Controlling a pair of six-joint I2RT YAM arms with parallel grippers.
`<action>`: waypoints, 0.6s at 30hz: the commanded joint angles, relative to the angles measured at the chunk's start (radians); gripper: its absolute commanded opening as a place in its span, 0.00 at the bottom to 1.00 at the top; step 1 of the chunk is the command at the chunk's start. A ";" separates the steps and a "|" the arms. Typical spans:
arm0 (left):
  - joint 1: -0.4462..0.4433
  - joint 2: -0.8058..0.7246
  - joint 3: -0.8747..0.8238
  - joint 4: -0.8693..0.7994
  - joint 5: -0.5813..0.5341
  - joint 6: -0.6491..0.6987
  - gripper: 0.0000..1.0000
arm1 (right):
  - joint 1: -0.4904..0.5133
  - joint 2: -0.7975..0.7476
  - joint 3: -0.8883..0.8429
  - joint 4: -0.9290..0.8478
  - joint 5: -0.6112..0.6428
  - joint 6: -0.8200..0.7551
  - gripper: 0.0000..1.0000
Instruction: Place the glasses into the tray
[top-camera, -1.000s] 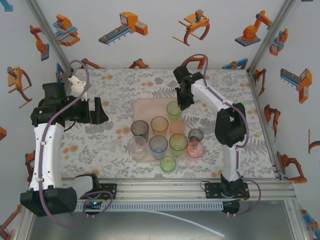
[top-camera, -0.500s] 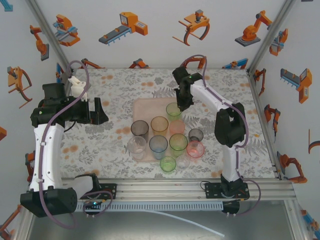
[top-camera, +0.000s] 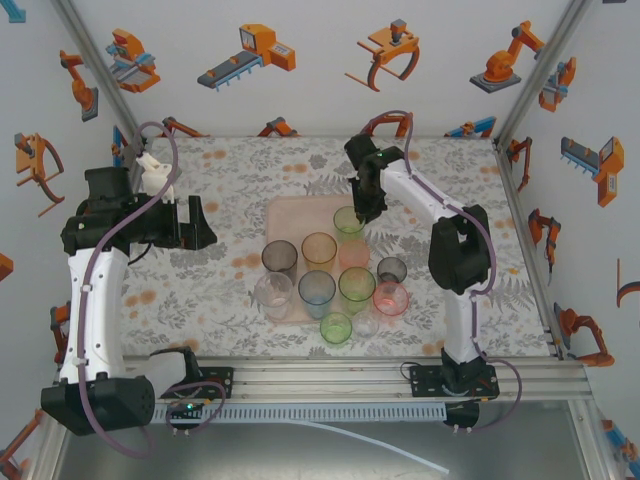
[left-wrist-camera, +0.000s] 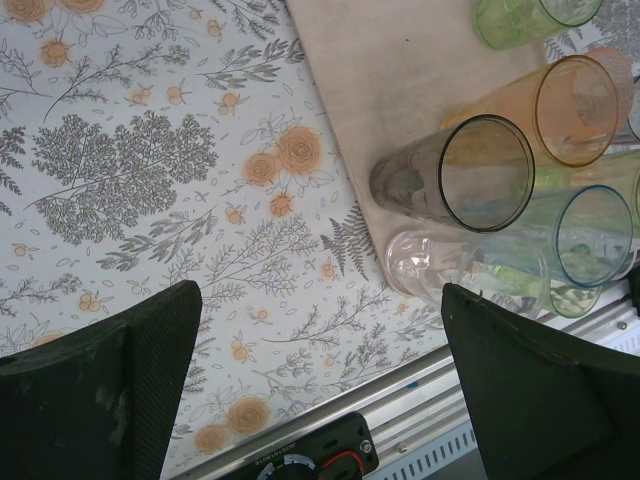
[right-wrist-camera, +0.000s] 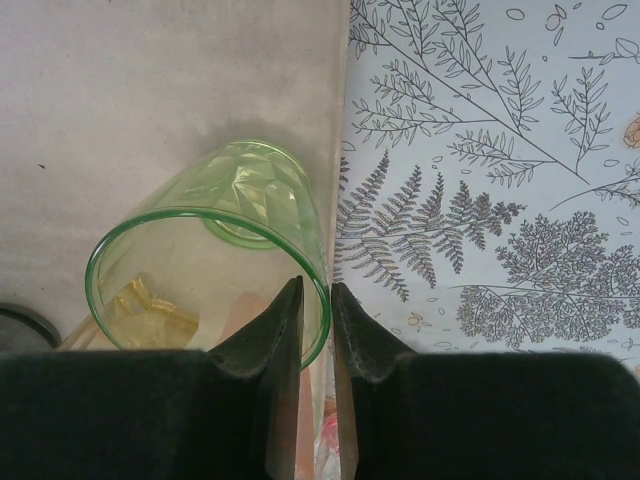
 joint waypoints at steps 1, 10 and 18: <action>0.007 -0.021 -0.008 0.008 0.027 -0.015 0.97 | 0.007 0.012 0.001 -0.007 0.016 -0.012 0.23; 0.009 -0.025 -0.001 0.005 0.032 -0.018 0.97 | 0.007 -0.006 0.035 -0.029 0.037 -0.022 0.31; 0.011 -0.025 0.025 -0.008 0.016 -0.002 0.97 | 0.006 -0.052 0.102 -0.057 0.053 -0.028 0.33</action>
